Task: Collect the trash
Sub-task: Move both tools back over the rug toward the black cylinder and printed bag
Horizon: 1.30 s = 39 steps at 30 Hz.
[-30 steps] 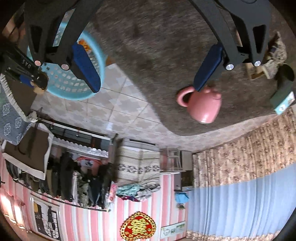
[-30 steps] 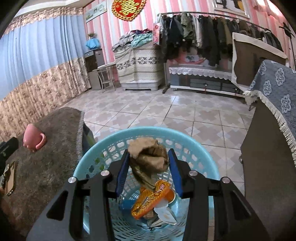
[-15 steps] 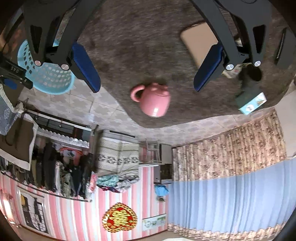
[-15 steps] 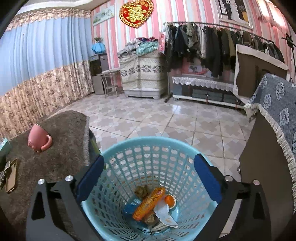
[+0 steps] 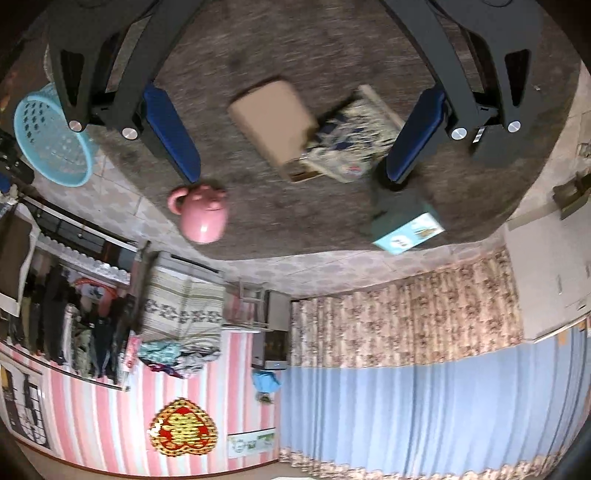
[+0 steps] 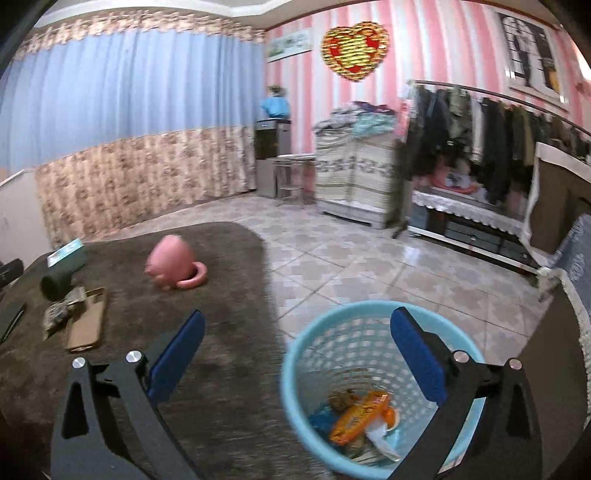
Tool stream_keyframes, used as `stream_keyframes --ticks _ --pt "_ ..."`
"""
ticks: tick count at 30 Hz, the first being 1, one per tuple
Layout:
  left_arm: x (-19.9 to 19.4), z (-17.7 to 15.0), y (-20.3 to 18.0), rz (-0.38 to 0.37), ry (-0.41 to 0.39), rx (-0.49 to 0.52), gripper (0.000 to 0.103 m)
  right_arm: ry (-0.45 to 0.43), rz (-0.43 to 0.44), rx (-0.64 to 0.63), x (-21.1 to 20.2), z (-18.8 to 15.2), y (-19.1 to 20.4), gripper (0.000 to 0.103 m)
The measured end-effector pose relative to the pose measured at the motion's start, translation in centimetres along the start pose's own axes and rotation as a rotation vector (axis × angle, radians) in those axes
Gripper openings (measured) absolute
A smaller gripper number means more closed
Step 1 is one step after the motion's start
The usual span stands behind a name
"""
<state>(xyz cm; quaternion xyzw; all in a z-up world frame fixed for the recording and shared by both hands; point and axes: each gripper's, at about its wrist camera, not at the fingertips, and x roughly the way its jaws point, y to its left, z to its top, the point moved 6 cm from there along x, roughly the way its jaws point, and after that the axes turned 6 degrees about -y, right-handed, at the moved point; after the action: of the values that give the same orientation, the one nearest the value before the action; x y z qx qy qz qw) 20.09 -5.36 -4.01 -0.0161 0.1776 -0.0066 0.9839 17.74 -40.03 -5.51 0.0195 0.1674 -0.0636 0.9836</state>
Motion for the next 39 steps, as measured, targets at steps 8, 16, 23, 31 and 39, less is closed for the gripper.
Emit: stream_keyframes --ticks 8,16,23,31,39 --pt "-0.1 -0.1 6.8 0.075 0.021 -0.041 0.097 0.030 0.094 0.001 0.3 0.1 5.1 0.098" --pt "0.3 -0.9 12.2 0.132 0.040 -0.072 0.097 0.054 0.123 -0.030 1.2 0.1 8.9 0.098" --pt "1.0 -1.8 15.1 0.153 0.050 -0.102 0.097 0.070 0.129 -0.078 2.1 0.9 11.4 0.098" --pt "2.3 -2.5 16.8 0.164 0.065 -0.115 0.097 0.089 0.142 -0.078 3.7 1.1 13.7 0.098" --pt "5.5 -4.5 16.2 0.147 0.149 -0.102 0.097 0.161 0.224 -0.130 7.2 -0.4 18.7 0.098"
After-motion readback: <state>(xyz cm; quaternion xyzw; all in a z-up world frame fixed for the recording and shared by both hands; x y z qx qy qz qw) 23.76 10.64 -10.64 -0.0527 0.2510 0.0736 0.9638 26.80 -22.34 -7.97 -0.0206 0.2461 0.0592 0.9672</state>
